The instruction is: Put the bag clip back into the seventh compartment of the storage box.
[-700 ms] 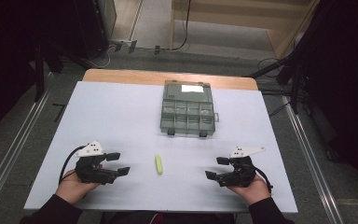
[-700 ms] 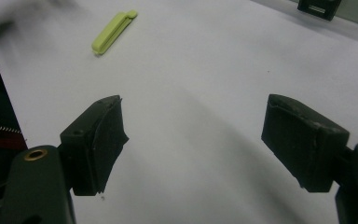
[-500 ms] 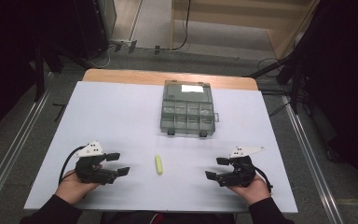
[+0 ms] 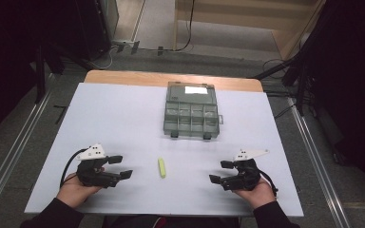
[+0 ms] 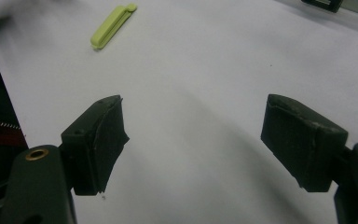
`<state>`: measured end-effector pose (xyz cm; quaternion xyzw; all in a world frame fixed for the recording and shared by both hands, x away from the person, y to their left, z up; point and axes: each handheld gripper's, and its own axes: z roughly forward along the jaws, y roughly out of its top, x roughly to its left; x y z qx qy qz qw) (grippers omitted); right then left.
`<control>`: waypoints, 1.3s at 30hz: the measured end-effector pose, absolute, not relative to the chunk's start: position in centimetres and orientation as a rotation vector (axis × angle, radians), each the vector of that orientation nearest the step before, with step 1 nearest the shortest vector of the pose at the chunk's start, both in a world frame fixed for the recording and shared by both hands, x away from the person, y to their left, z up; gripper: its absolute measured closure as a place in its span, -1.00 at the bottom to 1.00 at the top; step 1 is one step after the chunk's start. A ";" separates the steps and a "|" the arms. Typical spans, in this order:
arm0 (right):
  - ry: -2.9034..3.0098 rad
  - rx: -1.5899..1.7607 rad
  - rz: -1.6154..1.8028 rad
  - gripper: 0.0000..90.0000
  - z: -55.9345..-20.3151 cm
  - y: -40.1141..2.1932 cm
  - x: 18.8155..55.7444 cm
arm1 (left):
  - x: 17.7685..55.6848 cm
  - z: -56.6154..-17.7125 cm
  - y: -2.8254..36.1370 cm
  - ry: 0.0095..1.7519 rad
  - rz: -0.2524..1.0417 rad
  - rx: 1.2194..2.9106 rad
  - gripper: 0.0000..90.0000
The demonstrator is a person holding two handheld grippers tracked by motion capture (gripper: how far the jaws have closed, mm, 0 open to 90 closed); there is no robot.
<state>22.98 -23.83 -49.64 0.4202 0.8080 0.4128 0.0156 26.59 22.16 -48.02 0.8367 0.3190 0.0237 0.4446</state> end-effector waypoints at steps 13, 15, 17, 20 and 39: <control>2.516 1.313 1.288 -0.49 -49.7 -23.9 23.0 | 26.6 -48.0 22.2 0.792 0.059 2.073 -0.41; 2.512 1.315 1.292 -0.48 -49.6 -23.9 23.0 | 26.6 -48.0 22.1 0.790 0.060 2.074 -0.41; 2.512 1.317 1.295 -0.48 -49.7 -24.0 23.0 | 26.7 -48.0 22.1 0.788 0.058 2.072 -0.41; 2.512 1.320 1.293 -0.47 -49.6 -24.0 23.0 | 26.6 -48.0 22.1 0.792 0.059 2.076 -0.41; 2.511 1.319 1.301 -0.45 -49.6 -24.0 23.0 | 26.5 -47.9 22.2 0.788 0.062 2.072 -0.41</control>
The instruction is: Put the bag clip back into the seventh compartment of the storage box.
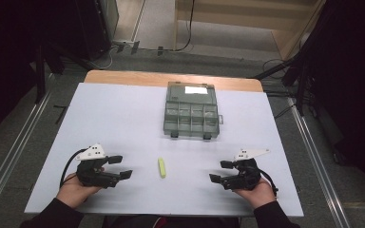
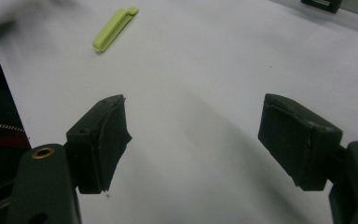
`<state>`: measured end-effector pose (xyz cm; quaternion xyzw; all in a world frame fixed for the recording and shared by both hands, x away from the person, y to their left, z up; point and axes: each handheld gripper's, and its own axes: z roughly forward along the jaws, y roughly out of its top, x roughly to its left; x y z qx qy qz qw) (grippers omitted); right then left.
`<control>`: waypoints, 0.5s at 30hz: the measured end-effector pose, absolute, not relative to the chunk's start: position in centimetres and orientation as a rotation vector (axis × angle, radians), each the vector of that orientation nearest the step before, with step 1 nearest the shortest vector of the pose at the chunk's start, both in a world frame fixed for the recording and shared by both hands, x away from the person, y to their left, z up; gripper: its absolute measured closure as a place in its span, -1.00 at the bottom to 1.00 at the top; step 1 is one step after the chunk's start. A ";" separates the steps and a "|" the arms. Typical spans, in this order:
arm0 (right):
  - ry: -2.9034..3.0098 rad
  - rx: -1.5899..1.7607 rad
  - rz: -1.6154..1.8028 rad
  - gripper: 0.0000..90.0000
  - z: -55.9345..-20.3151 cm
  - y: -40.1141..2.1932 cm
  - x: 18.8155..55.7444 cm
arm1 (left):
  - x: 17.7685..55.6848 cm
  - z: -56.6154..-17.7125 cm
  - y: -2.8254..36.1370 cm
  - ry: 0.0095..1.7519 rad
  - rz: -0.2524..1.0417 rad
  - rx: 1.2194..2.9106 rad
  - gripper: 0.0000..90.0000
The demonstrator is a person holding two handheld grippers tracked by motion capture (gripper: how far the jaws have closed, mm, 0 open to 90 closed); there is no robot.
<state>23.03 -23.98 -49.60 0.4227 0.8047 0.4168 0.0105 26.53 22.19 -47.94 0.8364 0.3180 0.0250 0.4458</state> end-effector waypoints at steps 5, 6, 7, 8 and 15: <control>2.517 1.311 1.304 -0.44 -49.6 -23.9 23.0 | 26.5 -47.9 22.2 0.789 0.062 2.070 -0.41; 2.520 1.313 1.307 -0.44 -49.5 -23.8 23.1 | 26.5 -48.0 22.2 0.790 0.062 2.070 -0.41; 2.520 1.313 1.307 -0.44 -49.5 -23.8 23.1 | 26.5 -48.0 22.2 0.790 0.062 2.070 -0.41; 2.522 1.307 1.307 -0.44 -49.4 -23.6 23.2 | 26.5 -48.0 22.2 0.791 0.062 2.069 -0.41; 2.542 1.271 1.297 -0.44 -48.9 -23.0 23.7 | 26.5 -48.0 22.2 0.789 0.062 2.072 -0.41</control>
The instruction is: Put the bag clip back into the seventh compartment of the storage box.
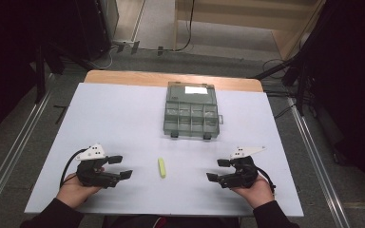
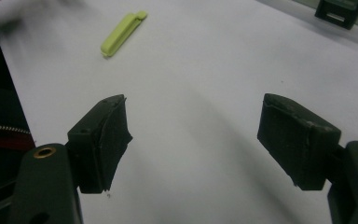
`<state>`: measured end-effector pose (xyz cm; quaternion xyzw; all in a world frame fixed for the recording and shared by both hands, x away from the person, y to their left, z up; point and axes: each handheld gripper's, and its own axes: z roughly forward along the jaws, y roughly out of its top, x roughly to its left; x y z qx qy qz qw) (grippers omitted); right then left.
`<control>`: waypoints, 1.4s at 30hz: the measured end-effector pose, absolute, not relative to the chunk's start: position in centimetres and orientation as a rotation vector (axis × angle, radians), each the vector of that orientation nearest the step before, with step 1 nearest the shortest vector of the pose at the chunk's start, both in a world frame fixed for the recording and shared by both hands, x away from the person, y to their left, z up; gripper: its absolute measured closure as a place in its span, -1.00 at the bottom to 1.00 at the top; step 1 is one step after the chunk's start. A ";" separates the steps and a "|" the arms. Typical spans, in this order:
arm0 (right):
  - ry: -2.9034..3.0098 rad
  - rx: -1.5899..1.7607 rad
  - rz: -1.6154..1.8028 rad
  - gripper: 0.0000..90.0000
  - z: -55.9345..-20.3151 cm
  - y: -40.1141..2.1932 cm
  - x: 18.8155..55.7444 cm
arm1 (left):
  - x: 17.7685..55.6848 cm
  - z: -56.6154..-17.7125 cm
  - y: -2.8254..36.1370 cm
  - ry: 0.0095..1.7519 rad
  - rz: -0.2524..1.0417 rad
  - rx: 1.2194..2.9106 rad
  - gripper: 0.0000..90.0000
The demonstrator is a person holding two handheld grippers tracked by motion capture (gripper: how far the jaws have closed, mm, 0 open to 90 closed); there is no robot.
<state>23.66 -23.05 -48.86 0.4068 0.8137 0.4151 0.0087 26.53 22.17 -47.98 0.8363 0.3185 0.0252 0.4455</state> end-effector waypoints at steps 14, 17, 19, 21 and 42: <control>2.576 1.270 1.268 -0.42 -48.2 -21.3 24.6 | 26.5 -48.0 22.2 0.787 0.066 2.074 -0.41; 2.594 1.269 1.249 -0.41 -47.9 -20.8 24.8 | 26.5 -48.0 22.1 0.784 0.062 2.075 -0.41; 2.602 1.274 1.245 -0.41 -47.8 -20.6 25.0 | 26.5 -48.0 22.1 0.788 0.062 2.072 -0.41; 2.610 1.263 1.243 -0.41 -47.7 -20.3 25.1 | 26.5 -48.0 22.1 0.785 0.061 2.076 -0.41; 2.672 1.255 1.192 -0.37 -46.3 -17.8 26.5 | 26.5 -48.0 22.1 0.787 0.060 2.072 -0.41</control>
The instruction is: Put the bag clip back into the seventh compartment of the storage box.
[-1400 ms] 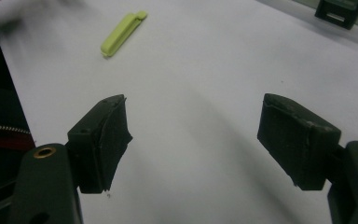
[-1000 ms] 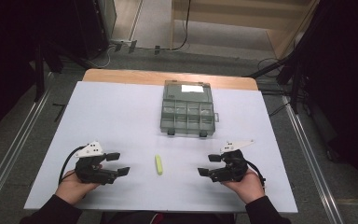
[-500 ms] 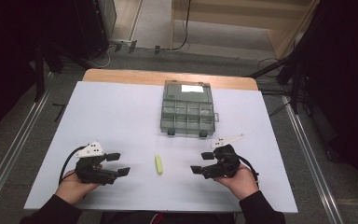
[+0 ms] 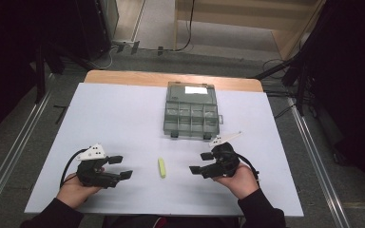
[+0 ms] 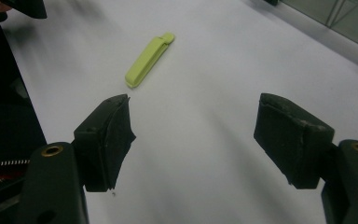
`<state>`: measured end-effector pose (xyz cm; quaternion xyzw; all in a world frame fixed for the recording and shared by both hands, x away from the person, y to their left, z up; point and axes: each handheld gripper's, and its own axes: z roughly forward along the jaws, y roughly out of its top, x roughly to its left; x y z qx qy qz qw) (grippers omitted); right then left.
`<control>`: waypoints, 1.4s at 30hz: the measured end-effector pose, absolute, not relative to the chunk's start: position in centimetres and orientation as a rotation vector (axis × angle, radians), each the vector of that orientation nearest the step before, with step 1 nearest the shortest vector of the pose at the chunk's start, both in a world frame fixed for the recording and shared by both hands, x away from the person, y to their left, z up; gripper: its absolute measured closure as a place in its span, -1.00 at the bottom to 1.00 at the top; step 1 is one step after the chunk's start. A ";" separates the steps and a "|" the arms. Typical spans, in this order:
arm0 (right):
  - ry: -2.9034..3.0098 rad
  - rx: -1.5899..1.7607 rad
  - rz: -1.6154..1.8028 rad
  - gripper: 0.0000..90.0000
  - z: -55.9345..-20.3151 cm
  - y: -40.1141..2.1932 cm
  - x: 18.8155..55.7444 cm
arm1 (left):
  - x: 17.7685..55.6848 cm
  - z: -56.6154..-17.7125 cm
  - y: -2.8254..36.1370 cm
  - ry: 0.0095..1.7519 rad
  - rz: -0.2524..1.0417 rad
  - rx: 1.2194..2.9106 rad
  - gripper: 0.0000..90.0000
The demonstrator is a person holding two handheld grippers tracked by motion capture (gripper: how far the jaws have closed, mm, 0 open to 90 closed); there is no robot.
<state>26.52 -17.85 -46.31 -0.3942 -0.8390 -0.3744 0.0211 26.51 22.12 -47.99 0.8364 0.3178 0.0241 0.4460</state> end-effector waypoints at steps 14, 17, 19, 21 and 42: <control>-2.627 -1.175 -1.138 -0.36 -45.8 -15.9 27.5 | 26.5 -48.0 22.2 0.788 0.061 2.069 -0.41; -2.624 -1.174 -1.135 -0.36 -45.7 -15.5 27.7 | 26.5 -47.9 22.2 0.789 0.061 2.068 -0.41; -2.630 -1.168 -1.135 -0.36 -45.7 -15.3 27.8 | 26.5 -48.0 22.2 0.788 0.061 2.069 -0.41; -2.630 -1.170 -1.129 -0.36 -45.7 -15.2 27.8 | 26.5 -48.0 22.1 0.786 0.061 2.069 -0.41; -2.654 -1.194 -1.048 -0.36 -46.8 -11.6 28.6 | 26.5 -48.0 22.2 0.789 0.060 2.067 -0.41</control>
